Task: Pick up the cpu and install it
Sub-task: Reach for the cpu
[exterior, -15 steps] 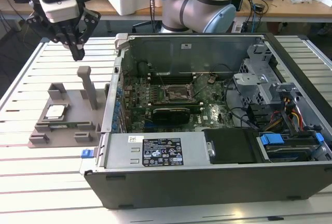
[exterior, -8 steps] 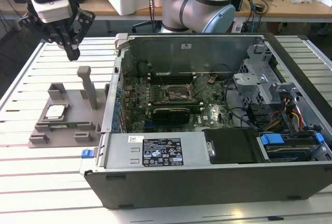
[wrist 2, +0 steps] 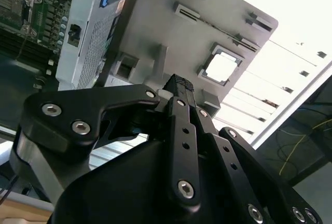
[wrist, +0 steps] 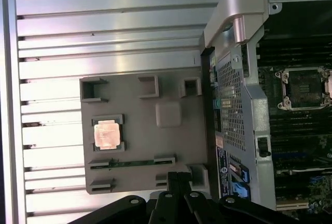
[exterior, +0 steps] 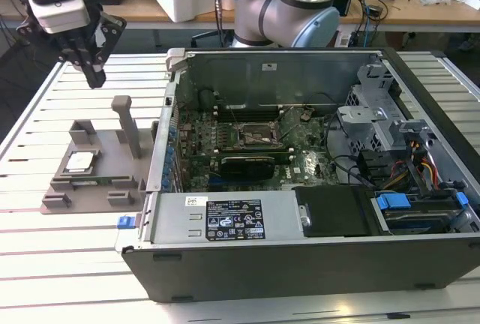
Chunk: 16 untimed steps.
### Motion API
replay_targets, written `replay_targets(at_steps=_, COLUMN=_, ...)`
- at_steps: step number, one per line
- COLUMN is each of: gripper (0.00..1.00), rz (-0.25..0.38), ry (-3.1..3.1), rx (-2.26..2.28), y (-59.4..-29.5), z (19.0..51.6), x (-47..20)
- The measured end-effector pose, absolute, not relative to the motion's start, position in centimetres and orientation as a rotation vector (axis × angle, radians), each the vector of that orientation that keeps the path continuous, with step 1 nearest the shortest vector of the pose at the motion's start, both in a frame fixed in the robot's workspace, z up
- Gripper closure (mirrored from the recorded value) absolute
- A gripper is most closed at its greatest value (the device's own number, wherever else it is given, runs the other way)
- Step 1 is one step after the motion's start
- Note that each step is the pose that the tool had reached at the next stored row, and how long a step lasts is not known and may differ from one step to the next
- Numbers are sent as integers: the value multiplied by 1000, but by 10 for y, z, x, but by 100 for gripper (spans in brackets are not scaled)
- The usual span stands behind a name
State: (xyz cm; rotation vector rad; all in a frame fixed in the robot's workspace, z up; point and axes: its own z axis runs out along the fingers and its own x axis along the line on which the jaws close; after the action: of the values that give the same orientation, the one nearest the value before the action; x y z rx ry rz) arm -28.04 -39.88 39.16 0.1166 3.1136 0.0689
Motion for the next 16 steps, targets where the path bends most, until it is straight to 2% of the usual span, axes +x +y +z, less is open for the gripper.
replay_targets(at_steps=16, gripper=89, rz=69, ry=3114, rx=117, y=-399, z=391, x=-305)
